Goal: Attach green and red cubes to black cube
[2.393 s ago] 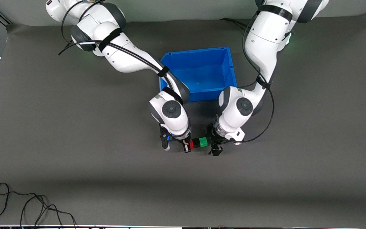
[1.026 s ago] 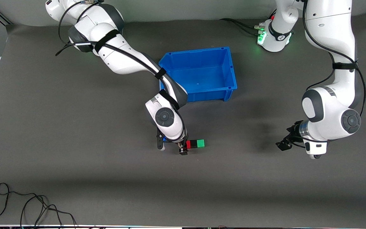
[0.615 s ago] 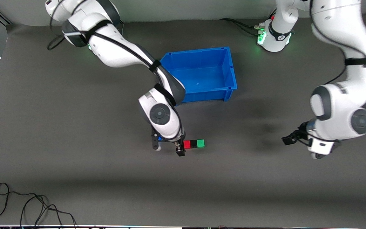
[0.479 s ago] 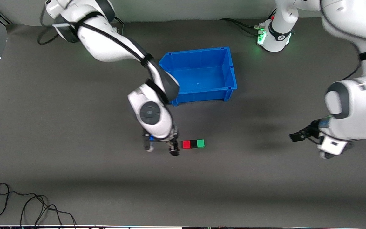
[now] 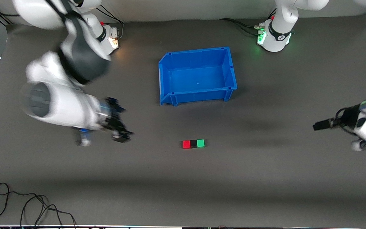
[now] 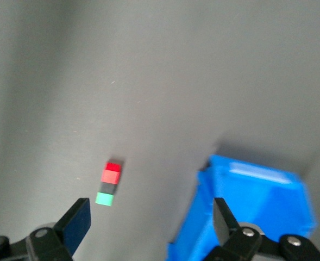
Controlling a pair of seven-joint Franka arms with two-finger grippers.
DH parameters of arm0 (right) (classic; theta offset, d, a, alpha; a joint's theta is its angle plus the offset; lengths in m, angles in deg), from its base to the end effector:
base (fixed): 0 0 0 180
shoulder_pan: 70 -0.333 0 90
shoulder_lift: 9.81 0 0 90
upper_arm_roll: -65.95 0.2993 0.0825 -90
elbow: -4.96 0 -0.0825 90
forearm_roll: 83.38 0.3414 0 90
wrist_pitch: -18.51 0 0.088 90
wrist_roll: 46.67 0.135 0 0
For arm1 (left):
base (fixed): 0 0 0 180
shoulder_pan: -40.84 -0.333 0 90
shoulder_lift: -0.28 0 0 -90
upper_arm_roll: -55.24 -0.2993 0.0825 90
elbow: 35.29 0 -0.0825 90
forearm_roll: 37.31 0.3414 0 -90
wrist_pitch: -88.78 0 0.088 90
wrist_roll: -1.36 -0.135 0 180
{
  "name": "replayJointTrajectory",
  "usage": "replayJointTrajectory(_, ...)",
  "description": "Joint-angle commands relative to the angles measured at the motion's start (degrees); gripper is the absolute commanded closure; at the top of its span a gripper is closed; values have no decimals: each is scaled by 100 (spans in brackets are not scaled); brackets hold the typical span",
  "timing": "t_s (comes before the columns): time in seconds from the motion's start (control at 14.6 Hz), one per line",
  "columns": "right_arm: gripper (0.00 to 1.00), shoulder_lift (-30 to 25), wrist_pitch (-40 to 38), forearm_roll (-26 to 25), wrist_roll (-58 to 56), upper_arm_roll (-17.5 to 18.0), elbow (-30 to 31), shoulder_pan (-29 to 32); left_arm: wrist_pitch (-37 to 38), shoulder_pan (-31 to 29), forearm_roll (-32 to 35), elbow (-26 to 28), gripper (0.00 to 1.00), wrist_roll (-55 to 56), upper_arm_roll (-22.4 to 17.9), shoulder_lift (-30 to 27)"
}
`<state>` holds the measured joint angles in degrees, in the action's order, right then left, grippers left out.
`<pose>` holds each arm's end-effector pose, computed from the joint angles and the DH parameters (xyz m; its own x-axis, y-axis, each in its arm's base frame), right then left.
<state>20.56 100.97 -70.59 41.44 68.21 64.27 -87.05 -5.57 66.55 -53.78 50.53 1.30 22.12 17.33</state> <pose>0.5897 0.2337 0.4934 0.3477 -0.9051 -0.2446 -0.9168 -0.3828 0.1135 0.5827 0.0033 0.4770 0.9843 0.1450 -0.1005 0.1568 -0.9801 0.1219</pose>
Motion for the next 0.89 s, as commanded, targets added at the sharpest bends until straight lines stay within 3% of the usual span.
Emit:
replayJointTrajectory(0.0,1,-540,-755,188,-1037,-41,248,421,311,4,556,93,0,-117,43,-710)
replayJointTrajectory(0.27,1,-1015,-1705,188,-2934,-41,256,1387,408,48,707,85,0,-143,69,-905)
replayJointTrajectory(0.48,1,-1427,-1848,92,-4760,-93,580,2003,399,66,725,76,0,-82,113,-984)
replayJointTrajectory(0.62,1,-1543,-1848,-48,-5905,-374,696,2057,408,-449,830,84,0,-56,742,-1133)
replayJointTrajectory(0.82,1,-1544,-1664,-548,-7006,-437,713,2022,417,-1969,1260,189,0,23,2656,-1344)
